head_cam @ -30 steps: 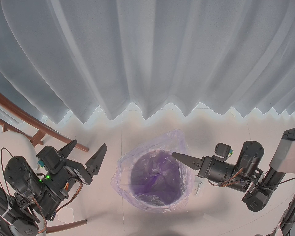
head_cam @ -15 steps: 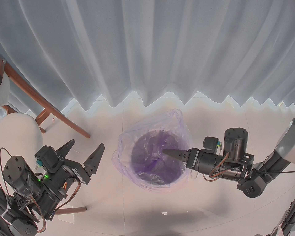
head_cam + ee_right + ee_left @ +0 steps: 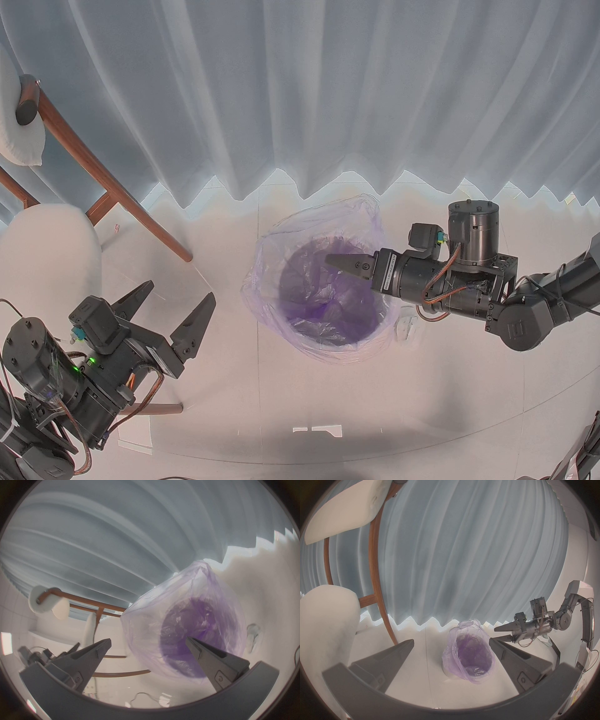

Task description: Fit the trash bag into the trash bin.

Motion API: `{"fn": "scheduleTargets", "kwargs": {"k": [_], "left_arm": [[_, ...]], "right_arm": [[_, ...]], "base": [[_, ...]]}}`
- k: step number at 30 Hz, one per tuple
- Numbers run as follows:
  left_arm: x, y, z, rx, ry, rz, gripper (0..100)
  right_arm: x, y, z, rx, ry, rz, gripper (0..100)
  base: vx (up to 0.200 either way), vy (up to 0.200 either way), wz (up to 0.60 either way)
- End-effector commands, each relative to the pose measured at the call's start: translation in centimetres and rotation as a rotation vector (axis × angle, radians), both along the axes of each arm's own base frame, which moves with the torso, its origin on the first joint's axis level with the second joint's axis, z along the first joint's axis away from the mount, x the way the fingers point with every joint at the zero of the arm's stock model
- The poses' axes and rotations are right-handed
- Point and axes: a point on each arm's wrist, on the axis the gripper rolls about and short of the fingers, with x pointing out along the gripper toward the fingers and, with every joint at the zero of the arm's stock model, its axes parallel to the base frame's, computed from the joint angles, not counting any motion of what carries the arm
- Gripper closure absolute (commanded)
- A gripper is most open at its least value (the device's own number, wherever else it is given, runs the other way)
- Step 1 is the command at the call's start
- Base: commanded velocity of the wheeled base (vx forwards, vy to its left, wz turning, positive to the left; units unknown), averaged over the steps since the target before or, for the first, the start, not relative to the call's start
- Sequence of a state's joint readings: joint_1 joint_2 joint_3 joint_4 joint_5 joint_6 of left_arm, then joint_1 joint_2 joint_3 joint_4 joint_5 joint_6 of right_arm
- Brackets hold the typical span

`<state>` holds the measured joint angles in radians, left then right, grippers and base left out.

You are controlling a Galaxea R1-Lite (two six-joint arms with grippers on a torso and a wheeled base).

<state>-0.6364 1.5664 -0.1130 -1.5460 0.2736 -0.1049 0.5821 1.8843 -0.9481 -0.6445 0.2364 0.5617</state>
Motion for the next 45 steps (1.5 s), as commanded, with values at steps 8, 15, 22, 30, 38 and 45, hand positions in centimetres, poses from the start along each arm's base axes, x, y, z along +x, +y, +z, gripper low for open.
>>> {"fn": "scheduleTargets", "kwargs": {"k": [8, 15, 22, 30, 38, 45], "left_arm": [[-0.1, 0.4, -0.2, 0.018, 0.003, 0.010, 0], [-0.4, 0.5, -1.0, 0.113, 0.010, 0.008, 0], [0.2, 0.5, -1.7, 0.194, 0.025, 0.095, 0], [0.8, 1.0, -1.5, 0.189, 0.022, 0.137, 0], [0.3, 0.8, -1.6, 0.193, 0.023, 0.104, 0], [-0.1, 1.0, -1.4, 0.192, 0.009, 0.094, 0]], "right_arm": [[4.7, -1.4, -3.7, -0.318, -0.152, -0.204, 0], [5.4, -3.2, -3.5, -0.282, -0.164, -0.260, 0], [3.3, -1.1, -5.3, -0.244, -0.144, -0.183, 0], [4.1, 0.6, -4.1, -0.189, -0.198, -0.173, 0], [4.3, 0.6, -3.7, -0.169, -0.183, -0.182, 0], [4.0, 0.4, -4.1, -0.180, -0.168, -0.179, 0]], "base": [[0.000, 0.125, 0.00], [0.000, 0.000, 0.00], [0.143, 0.000, 0.00], [0.200, -0.025, 0.00], [0.125, -0.125, 0.00], [0.000, 0.000, 0.00]]}}
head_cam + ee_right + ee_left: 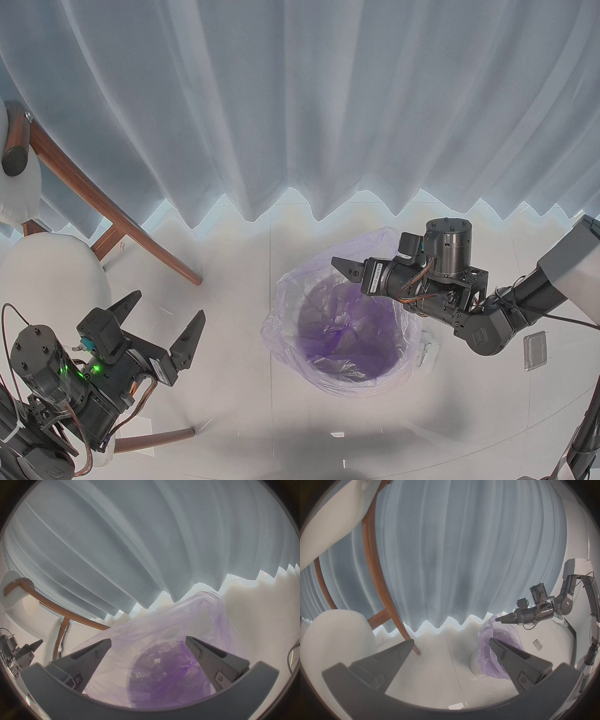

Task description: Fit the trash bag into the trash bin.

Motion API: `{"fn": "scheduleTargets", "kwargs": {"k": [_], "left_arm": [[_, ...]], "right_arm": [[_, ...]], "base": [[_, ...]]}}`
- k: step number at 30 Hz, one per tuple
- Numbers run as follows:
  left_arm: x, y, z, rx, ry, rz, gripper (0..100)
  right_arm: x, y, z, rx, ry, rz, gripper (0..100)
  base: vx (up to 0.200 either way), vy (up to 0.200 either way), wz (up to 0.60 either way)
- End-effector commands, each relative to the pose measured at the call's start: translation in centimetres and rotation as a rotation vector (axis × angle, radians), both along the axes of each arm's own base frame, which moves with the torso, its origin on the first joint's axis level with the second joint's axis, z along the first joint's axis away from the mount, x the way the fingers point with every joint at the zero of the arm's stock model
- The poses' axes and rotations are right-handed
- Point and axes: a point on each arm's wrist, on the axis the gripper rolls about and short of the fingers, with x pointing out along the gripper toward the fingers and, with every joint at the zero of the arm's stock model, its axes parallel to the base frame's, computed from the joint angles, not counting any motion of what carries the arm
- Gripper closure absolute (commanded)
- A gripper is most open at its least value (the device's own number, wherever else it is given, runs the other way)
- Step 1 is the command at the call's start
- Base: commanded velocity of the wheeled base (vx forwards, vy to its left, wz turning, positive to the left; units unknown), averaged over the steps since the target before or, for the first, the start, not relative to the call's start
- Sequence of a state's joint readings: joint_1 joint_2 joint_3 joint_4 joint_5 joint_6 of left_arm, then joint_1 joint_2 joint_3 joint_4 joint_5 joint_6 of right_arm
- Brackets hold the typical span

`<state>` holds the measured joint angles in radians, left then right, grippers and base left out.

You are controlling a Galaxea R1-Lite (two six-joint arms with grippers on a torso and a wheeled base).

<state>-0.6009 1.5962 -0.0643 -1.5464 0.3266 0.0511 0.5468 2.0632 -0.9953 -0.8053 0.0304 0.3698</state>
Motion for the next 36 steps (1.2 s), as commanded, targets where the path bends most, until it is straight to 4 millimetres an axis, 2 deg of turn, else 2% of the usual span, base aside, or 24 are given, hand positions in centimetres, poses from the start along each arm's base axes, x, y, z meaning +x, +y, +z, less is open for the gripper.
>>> {"fn": "scheduleTargets", "kwargs": {"k": [1, 5, 9, 14, 26, 32, 36], "left_arm": [[-0.2, 0.1, 0.1, 0.007, -0.007, -0.003, 0], [-0.1, 0.1, 0.0, 0.016, -0.004, 0.006, 0], [-0.1, 0.1, 0.1, 0.015, -0.008, 0.008, 0], [0.0, 0.1, 0.1, 0.014, -0.008, 0.011, 0], [0.0, 0.2, 0.1, 0.012, -0.010, 0.012, 0], [-0.2, 0.2, 0.4, 0.001, -0.021, 0.005, 0], [-0.4, 0.3, 0.8, -0.012, -0.040, 0.005, 0]], "right_arm": [[-0.1, -0.1, -0.3, -0.006, 0.009, 0.000, 0], [-0.4, -0.2, -0.6, -0.014, 0.022, 0.001, 0], [-1.0, 0.4, -1.4, -0.028, 0.042, 0.022, 0], [-1.3, 0.8, -1.0, -0.023, 0.032, 0.035, 0], [-2.1, 1.8, -1.4, -0.003, 0.071, 0.056, 0], [-4.3, 3.6, -1.7, 0.000, 0.096, 0.125, 0], [-4.8, 4.3, -2.3, -0.009, 0.111, 0.148, 0]], "base": [[0.000, 0.000, 0.00], [0.000, 0.000, 0.00], [0.000, -0.200, 0.00], [0.000, -0.200, 0.00], [0.000, -0.200, 0.00], [0.000, -0.200, 0.00], [0.000, 0.000, 0.00]]}}
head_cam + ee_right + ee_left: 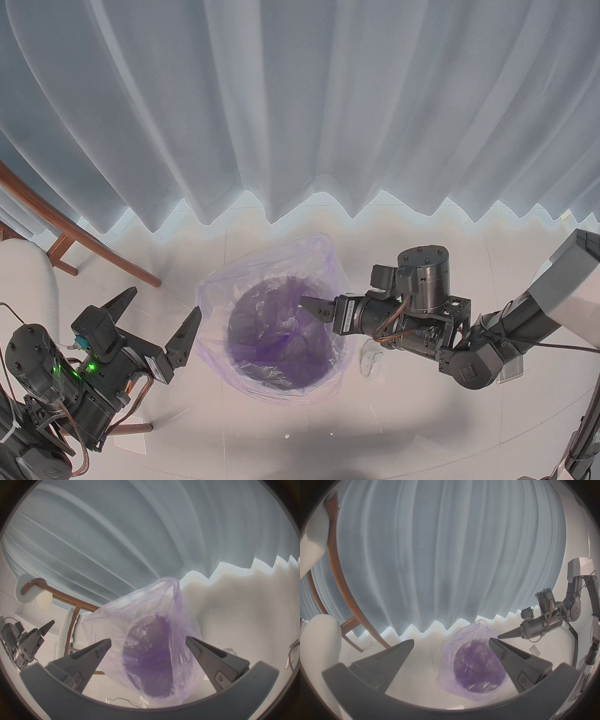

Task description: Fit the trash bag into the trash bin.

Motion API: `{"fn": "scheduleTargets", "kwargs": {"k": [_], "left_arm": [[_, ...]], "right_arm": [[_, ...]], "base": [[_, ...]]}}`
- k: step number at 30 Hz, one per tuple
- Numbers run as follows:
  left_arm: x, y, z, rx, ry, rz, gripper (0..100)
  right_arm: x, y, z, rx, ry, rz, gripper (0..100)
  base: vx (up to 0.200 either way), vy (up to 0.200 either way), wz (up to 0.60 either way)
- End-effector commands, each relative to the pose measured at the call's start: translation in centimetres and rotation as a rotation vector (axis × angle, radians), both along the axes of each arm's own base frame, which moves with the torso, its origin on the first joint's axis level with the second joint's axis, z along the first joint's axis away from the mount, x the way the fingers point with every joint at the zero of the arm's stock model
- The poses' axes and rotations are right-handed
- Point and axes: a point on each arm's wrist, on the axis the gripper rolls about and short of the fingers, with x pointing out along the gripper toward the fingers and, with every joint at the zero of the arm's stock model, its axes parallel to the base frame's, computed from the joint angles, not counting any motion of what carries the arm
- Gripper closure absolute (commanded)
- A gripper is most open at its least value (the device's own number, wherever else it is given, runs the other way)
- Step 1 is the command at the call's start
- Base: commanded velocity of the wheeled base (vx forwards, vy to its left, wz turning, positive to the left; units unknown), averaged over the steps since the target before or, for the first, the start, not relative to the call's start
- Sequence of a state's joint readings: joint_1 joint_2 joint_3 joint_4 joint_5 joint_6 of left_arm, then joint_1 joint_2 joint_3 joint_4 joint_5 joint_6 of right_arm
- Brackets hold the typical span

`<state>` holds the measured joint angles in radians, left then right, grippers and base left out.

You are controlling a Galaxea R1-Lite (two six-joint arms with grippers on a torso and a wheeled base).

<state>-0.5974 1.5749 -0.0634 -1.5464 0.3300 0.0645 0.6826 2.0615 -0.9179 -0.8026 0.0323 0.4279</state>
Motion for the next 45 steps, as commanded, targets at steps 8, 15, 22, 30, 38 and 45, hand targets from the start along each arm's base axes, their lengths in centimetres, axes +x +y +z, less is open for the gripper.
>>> {"fn": "scheduleTargets", "kwargs": {"k": [8, 15, 22, 30, 38, 45], "left_arm": [[-0.1, 0.2, 0.5, -0.017, -0.020, 0.002, 0], [-0.1, 0.2, 0.4, -0.018, -0.017, 0.002, 0], [-0.1, 0.2, 0.3, -0.017, -0.012, 0.003, 0], [-0.2, 0.2, 0.4, -0.018, -0.014, 0.002, 0], [-0.2, 0.2, 0.4, -0.020, -0.014, 0.002, 0], [-0.2, 0.2, 0.4, -0.018, -0.014, 0.002, 0]], "right_arm": [[-1.5, 1.6, 0.8, 0.069, 0.012, 0.098, 0], [-3.5, 4.8, -1.3, 0.106, 0.137, 0.200, 0], [-1.1, 7.0, -3.6, 0.091, 0.144, 0.149, 0], [1.4, 9.3, -3.7, 0.122, 0.169, 0.016, 0], [1.2, 7.4, -1.7, 0.095, 0.138, -0.084, 0], [0.7, 4.5, -2.0, 0.032, 0.144, -0.118, 0]], "base": [[0.000, 0.000, 0.00], [0.000, 0.000, 0.00], [0.000, 0.000, 0.00], [0.000, 0.000, 0.00], [0.000, 0.000, 0.00], [0.000, 0.000, 0.00]]}}
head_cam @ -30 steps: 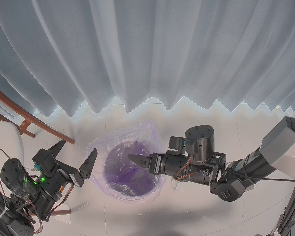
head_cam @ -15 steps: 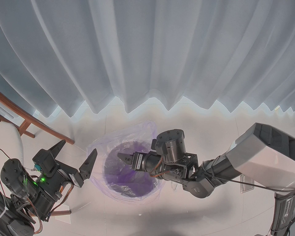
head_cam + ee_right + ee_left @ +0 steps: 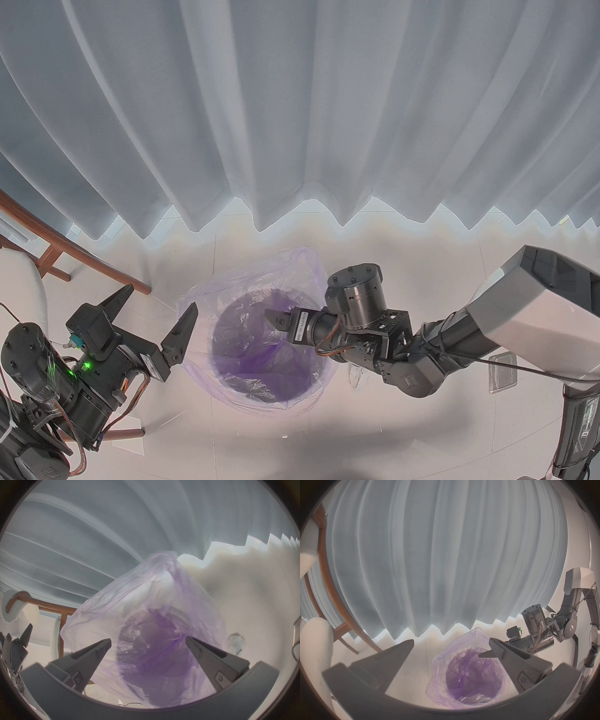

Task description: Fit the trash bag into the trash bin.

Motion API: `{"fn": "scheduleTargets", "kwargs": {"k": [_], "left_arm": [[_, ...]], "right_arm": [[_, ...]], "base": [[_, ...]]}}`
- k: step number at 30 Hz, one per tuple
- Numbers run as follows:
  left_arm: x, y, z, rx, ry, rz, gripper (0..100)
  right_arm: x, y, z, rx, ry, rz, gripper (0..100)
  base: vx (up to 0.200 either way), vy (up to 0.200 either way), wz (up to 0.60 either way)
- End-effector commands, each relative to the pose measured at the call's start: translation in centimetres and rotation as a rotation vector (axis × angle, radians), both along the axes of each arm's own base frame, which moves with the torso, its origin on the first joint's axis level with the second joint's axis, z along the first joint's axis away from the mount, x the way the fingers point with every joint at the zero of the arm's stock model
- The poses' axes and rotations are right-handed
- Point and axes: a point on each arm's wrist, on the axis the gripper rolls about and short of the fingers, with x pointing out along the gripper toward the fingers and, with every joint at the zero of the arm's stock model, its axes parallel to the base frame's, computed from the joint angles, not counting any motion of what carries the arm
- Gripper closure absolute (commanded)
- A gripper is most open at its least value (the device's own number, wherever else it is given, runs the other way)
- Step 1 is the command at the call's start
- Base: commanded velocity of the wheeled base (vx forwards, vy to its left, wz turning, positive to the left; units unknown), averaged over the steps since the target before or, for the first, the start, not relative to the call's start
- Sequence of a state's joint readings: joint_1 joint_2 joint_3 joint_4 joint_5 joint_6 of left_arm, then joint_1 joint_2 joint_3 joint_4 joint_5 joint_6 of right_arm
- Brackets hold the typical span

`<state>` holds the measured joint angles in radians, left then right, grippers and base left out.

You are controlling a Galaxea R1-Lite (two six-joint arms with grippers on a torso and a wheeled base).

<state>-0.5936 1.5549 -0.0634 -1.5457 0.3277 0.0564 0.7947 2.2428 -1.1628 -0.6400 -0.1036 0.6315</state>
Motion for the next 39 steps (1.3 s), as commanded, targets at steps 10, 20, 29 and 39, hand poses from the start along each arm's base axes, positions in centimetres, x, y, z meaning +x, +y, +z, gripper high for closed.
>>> {"fn": "scheduleTargets", "kwargs": {"k": [10, 20, 29, 39], "left_arm": [[0.0, 0.0, 0.0, 0.000, -0.001, 0.001, 0], [0.0, 0.0, 0.0, 0.001, 0.000, -0.002, 0], [0.0, -0.1, -0.2, 0.005, 0.007, -0.002, 0], [0.0, -0.1, -0.2, 0.006, 0.008, -0.002, 0]], "right_arm": [[1.4, -5.2, 0.9, -0.082, -0.034, -0.082, 0], [1.6, -3.9, -2.8, -0.186, -0.070, -0.005, 0], [2.4, -3.3, -4.5, -0.264, -0.108, 0.039, 0], [3.2, -2.8, -5.8, -0.316, -0.132, 0.063, 0]], "base": [[0.000, 0.000, 0.00], [0.000, 0.000, 0.00], [0.000, 0.000, 0.00], [0.000, 0.000, 0.00]]}}
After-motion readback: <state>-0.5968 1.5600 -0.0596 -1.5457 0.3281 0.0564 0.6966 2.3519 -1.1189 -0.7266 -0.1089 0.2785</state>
